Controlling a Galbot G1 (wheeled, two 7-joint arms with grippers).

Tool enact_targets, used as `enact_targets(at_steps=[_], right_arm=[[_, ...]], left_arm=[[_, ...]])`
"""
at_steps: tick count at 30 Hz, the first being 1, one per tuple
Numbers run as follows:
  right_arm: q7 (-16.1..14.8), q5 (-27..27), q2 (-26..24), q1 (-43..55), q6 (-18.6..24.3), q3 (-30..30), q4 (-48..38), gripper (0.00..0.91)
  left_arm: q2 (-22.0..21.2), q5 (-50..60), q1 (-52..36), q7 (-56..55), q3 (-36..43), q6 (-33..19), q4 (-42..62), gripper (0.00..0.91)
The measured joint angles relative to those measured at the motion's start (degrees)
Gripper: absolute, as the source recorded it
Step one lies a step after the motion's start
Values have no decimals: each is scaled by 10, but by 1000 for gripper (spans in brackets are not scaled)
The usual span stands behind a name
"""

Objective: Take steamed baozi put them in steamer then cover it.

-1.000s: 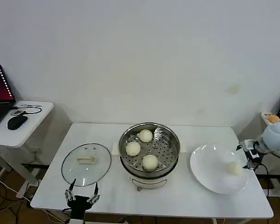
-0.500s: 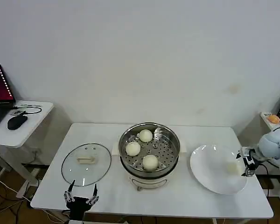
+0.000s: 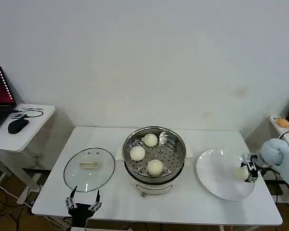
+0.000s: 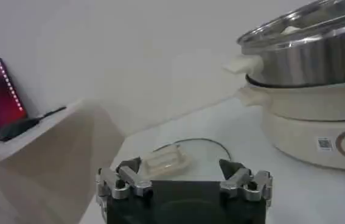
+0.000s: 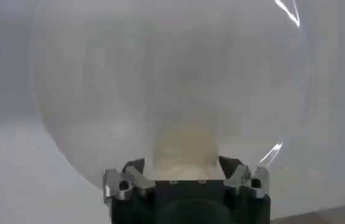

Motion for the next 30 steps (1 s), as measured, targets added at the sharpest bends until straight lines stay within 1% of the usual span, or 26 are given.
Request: enact_targets(at_steps=[7,13,16,24,27,30], right_arm=[[-1,0,3,-3,-3,5,-2,595],[-4,7,-1,4,-9,4,5,605],[-6,16,-8,19,-14,-7,16,605],[-5,59,-37,110,-35,-67,71,605],[-2,83,-41,162,-46,-103,99,615],[2,110,-43,222,-59,-147,129,605]], left_arm=[[-1,0,1,-1,0,0,0,907],[-1,0,5,-1,-1,-1,-6,907],[-1,0,8,-1,-2,-1,-10,907],[1,1,10,-2,-2,-1,-18,907],[2,2,10,-2,-2,-1,-21,907],[3,2,10,-2,-2,-1,-22,907]])
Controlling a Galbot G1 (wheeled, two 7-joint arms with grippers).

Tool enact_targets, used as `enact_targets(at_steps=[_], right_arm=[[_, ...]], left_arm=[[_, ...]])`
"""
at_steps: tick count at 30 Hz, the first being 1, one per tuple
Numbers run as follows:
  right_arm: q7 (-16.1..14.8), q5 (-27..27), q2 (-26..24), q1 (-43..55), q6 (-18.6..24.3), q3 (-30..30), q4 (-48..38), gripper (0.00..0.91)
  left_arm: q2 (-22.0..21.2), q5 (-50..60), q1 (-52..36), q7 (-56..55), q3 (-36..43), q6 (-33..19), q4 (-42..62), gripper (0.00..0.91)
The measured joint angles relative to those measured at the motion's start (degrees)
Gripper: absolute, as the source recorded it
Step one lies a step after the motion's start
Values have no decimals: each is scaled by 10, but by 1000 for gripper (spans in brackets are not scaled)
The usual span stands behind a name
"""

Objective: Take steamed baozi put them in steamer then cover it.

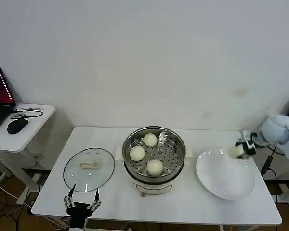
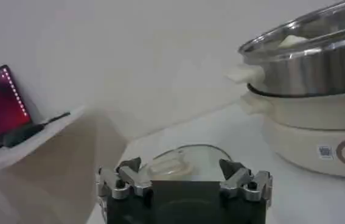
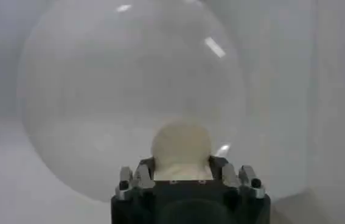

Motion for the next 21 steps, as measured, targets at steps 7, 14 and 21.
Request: enact_targets(at_steps=[7,14,21], right_arm=[[17,78,13,146,-37,-112,77,615],[48,165,58,240,-89,-197,137,615],[91,250,121,271,-145,-245,161,615]], left_arm=[[1,0,-1,0,-3,0,-6,907],[-2,-1,-2,0,-7,1,-12,907],[-7,-1,-2,0,-10,1,-14,907]])
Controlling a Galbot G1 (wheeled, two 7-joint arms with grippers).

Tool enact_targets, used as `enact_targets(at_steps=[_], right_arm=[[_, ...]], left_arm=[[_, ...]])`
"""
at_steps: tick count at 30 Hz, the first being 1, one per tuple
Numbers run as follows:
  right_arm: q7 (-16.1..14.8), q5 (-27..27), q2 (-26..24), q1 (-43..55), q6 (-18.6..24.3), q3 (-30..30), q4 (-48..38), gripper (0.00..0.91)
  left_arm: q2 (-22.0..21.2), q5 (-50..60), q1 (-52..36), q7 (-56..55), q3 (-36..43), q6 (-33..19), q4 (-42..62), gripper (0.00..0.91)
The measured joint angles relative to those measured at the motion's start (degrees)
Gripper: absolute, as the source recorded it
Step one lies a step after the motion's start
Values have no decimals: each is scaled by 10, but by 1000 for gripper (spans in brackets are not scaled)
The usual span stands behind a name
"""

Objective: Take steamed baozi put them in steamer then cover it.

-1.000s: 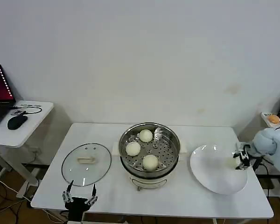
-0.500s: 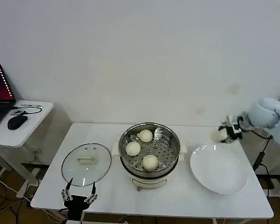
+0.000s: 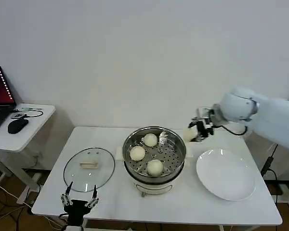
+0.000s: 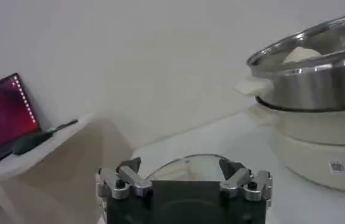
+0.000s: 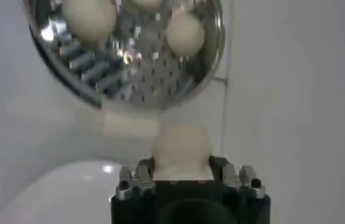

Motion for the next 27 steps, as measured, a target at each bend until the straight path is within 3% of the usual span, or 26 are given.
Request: enact_targets(at_steps=[10,27], right_arm=[[54,74,64,-9,-61,-25,-3,615],[80,86,126,-70,-92,-29,-71,615]], left_arm=[[-1,-2,-5,0,-4,0,-1,907],[1,-6,-6,0,-9,-1,1,907]])
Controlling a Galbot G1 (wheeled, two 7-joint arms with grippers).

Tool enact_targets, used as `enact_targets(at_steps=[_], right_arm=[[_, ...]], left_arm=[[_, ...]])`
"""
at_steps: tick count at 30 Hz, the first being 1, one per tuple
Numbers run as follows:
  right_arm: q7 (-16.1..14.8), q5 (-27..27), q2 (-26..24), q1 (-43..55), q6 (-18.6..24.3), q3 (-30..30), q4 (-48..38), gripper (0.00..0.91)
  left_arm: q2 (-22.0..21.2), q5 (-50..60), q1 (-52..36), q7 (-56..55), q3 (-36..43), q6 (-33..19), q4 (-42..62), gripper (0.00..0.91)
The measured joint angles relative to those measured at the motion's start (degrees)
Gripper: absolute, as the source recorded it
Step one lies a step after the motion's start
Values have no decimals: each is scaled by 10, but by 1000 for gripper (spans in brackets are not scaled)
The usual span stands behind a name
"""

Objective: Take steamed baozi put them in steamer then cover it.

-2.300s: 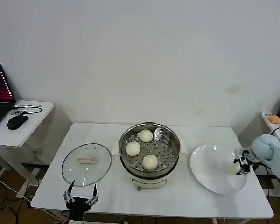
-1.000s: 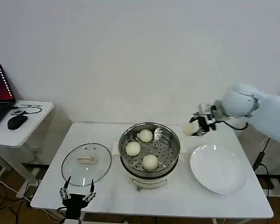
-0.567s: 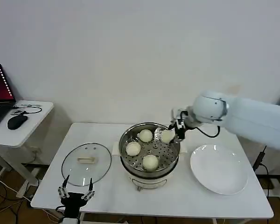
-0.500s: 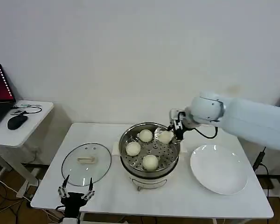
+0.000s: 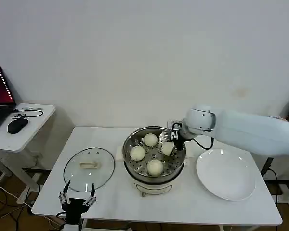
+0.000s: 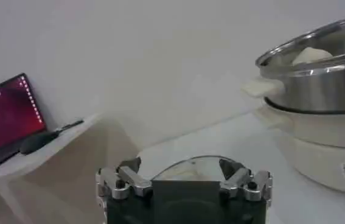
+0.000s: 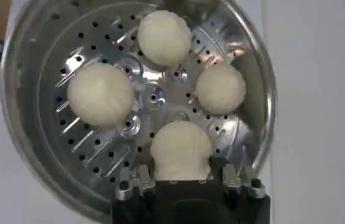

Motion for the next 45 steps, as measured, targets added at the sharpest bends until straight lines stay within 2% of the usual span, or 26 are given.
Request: enact_targets(at_steps=[5,6,7,20,26,30,36,41,45], right_arm=[[3,-4,12,-9,-1,-1,-16,625],[3,-5,14,-10,-2,0,-17,746],[3,-4,15,-10,-3,0,-17,907],[6,-7,5,-7,-2,14,-12,907],[28,-5,-21,-3,7,35,17,907],[71,2,-58,-20,19,68,53,907],[174,6,-138,-117,60,180,115,907],[264,-9,-174,-282,109,353,154,907],[315,-33,-166,-438,150,509,174,907]], left_arm=[[0,-1,0,0,-1,-1,2,907],[0,-1,0,0,-1,-1,2,907],[0,-1,0,0,-1,-1,2,907],[-1,0,0,0,0,-1,2,907],[0,-4,-3,0,2,-1,5,907],[5,-9,-8,0,1,0,8,907],[8,-15,-10,1,3,-3,14,907],[8,-13,-11,1,8,-9,22,907],[8,-14,-16,0,10,-14,29,907]])
